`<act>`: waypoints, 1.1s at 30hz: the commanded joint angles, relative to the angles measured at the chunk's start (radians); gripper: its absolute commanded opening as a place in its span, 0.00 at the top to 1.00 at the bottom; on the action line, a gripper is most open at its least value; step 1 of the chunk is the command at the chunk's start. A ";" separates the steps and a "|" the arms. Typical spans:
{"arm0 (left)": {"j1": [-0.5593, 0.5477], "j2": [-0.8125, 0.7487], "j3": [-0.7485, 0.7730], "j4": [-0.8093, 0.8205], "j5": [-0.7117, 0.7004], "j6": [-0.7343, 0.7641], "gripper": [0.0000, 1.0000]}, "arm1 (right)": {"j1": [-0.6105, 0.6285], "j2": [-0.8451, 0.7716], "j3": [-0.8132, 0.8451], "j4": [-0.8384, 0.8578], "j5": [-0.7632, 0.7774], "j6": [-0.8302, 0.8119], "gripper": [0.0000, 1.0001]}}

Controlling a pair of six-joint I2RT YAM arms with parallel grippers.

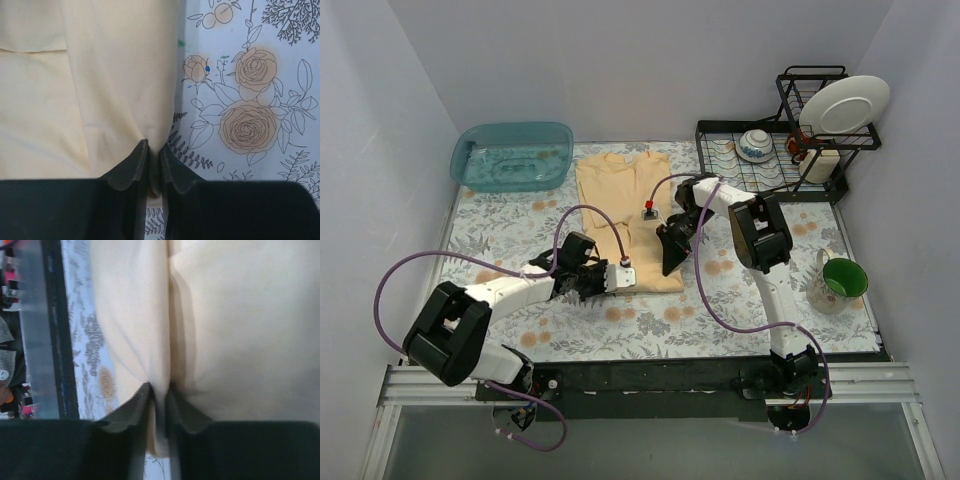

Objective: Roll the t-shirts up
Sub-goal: Roll the T-shirt to the center of the board.

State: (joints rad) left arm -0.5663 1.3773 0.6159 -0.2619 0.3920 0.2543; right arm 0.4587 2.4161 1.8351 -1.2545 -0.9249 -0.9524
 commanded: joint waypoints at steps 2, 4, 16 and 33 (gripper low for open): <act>0.009 0.040 0.065 -0.111 0.030 -0.018 0.95 | -0.053 -0.142 -0.086 0.220 0.029 0.006 0.47; 0.016 0.057 0.106 -0.157 0.083 -0.033 0.97 | -0.081 -0.289 -0.187 0.326 0.038 0.061 0.42; 0.094 0.204 0.314 -0.376 0.338 -0.109 0.99 | 0.170 -1.069 -1.069 1.222 0.403 -0.094 0.37; 0.213 0.330 0.435 -0.523 0.450 -0.018 0.97 | 0.325 -0.927 -1.131 1.405 0.541 -0.049 0.37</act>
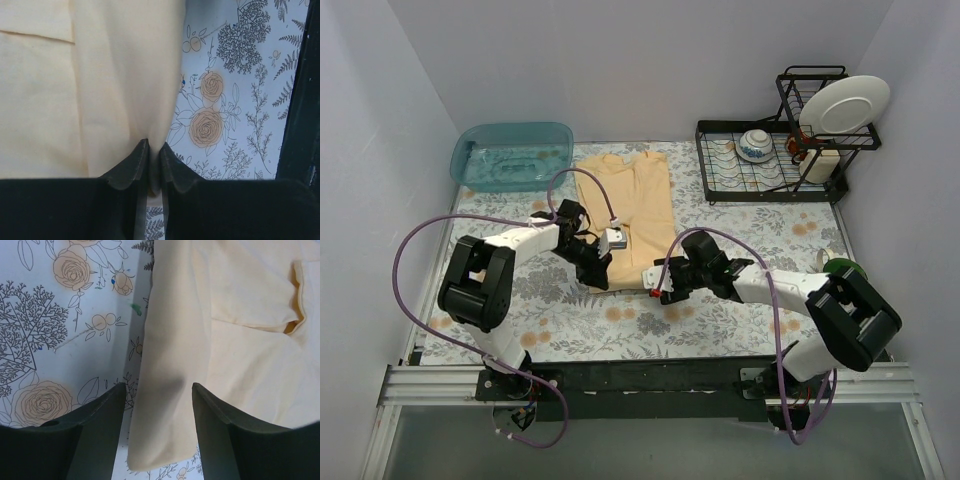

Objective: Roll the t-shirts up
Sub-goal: Roll the T-shirt to the center of the board.

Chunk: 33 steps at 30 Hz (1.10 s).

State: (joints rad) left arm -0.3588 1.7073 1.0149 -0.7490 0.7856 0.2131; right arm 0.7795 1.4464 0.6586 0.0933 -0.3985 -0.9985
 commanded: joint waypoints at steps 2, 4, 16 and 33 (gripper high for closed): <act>0.012 0.014 0.050 -0.046 0.063 0.023 0.97 | 0.006 0.060 0.050 0.054 0.010 -0.017 0.36; 0.018 0.023 0.060 -0.055 0.072 0.022 0.97 | 0.007 0.091 0.055 0.056 0.015 -0.029 0.36; 0.080 -0.205 -0.117 0.134 0.034 0.019 0.40 | -0.048 0.261 0.271 -0.039 0.017 0.077 0.99; 0.008 -0.319 -0.374 0.525 -0.112 -0.006 0.38 | -0.051 0.261 0.305 -0.155 -0.036 0.143 0.99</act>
State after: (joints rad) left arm -0.3344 1.4082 0.6697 -0.3195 0.7055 0.1932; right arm 0.7303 1.7100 0.9276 -0.0353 -0.4011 -0.8898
